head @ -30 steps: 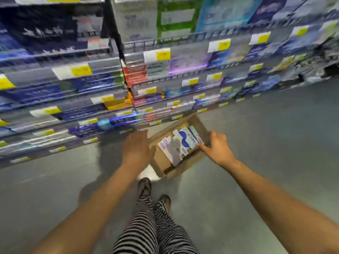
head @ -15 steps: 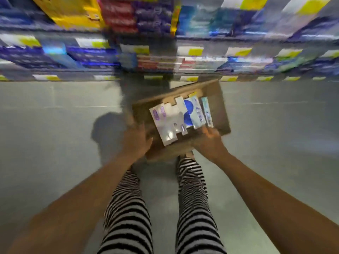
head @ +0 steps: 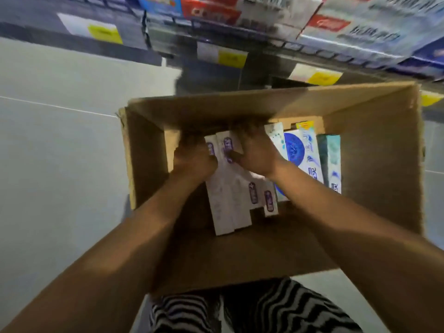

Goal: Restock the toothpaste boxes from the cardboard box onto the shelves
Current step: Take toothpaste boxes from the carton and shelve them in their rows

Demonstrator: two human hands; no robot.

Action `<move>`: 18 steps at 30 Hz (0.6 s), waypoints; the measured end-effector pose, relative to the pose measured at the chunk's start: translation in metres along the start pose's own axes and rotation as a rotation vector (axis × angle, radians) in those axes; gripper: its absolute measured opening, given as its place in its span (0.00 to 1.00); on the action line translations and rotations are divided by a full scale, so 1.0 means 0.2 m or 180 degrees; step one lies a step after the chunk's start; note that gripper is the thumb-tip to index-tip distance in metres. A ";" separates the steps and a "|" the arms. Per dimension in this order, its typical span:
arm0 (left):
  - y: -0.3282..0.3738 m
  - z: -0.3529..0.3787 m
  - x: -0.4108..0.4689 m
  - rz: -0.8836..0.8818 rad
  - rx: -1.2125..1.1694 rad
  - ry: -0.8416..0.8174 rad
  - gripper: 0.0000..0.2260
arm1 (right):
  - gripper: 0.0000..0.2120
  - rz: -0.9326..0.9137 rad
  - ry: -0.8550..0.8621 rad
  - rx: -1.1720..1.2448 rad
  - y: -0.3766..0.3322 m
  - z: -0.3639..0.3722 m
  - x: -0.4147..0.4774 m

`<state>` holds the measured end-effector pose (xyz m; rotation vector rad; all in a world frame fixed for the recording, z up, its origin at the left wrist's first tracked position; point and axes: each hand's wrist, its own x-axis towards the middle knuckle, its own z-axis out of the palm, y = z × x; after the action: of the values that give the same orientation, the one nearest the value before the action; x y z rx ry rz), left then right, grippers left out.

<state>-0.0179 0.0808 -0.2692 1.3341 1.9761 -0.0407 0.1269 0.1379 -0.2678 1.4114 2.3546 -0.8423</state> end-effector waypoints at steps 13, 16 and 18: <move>-0.03 -0.07 -0.06 -0.0402 -0.2027 -0.0509 0.08 | 0.22 -0.0190 -0.0227 0.1164 0.06 0.01 -0.06; -0.05 -0.09 -0.11 -0.0282 -0.2109 -0.0666 0.18 | 0.18 -0.0063 -0.0240 0.1669 0.02 -0.03 -0.15; -0.05 -0.12 -0.14 -0.0129 -0.2026 -0.0803 0.25 | 0.19 0.0033 -0.0315 0.1855 0.01 -0.06 -0.19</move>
<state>-0.0346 0.0640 -0.2402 0.8260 1.6073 0.3556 0.1474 0.1188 -0.2397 1.5246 2.1109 -1.6475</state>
